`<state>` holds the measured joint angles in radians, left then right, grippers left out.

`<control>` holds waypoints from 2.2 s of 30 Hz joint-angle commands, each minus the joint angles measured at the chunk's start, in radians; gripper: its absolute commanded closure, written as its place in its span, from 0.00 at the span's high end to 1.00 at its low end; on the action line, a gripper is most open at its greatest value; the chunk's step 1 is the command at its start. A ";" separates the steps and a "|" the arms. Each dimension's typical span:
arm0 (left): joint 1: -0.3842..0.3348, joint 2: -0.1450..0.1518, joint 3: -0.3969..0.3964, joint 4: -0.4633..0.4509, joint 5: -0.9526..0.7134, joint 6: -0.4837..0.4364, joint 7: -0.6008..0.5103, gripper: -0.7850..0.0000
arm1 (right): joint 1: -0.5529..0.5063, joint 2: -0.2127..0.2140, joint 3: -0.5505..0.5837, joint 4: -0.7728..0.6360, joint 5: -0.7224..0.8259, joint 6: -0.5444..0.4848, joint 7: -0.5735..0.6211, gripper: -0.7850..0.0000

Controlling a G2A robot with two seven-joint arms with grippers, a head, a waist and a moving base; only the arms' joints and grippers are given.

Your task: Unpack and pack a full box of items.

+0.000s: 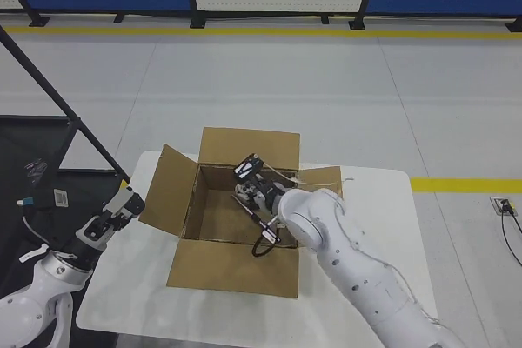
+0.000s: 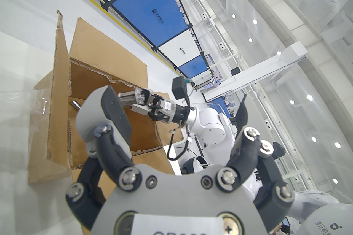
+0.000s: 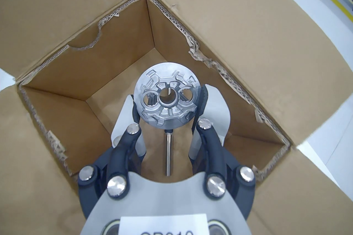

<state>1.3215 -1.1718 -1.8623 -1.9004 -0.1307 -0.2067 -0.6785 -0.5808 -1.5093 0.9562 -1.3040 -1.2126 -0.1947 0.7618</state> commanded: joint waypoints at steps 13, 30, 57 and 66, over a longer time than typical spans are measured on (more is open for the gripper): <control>0.000 0.000 0.000 0.000 0.000 0.000 0.000 1.00 | -0.313 0.063 0.261 -0.525 -0.264 0.275 0.225 0.00; 0.000 0.000 0.000 0.000 0.000 0.000 0.000 1.00 | -0.358 0.080 0.482 -0.465 -0.295 0.397 0.380 0.00; 0.000 0.000 0.000 0.000 0.000 0.000 0.000 1.00 | -0.234 0.094 0.555 0.016 -0.258 0.445 0.311 0.00; 0.000 0.000 0.000 0.000 0.000 0.000 0.000 1.00 | -0.194 0.094 0.561 0.139 -0.250 0.485 0.257 0.00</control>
<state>1.3215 -1.1718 -1.8623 -1.9004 -0.1307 -0.2067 -0.6785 -0.7781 -1.4148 1.5171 -1.1749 -1.4679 0.2904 1.0259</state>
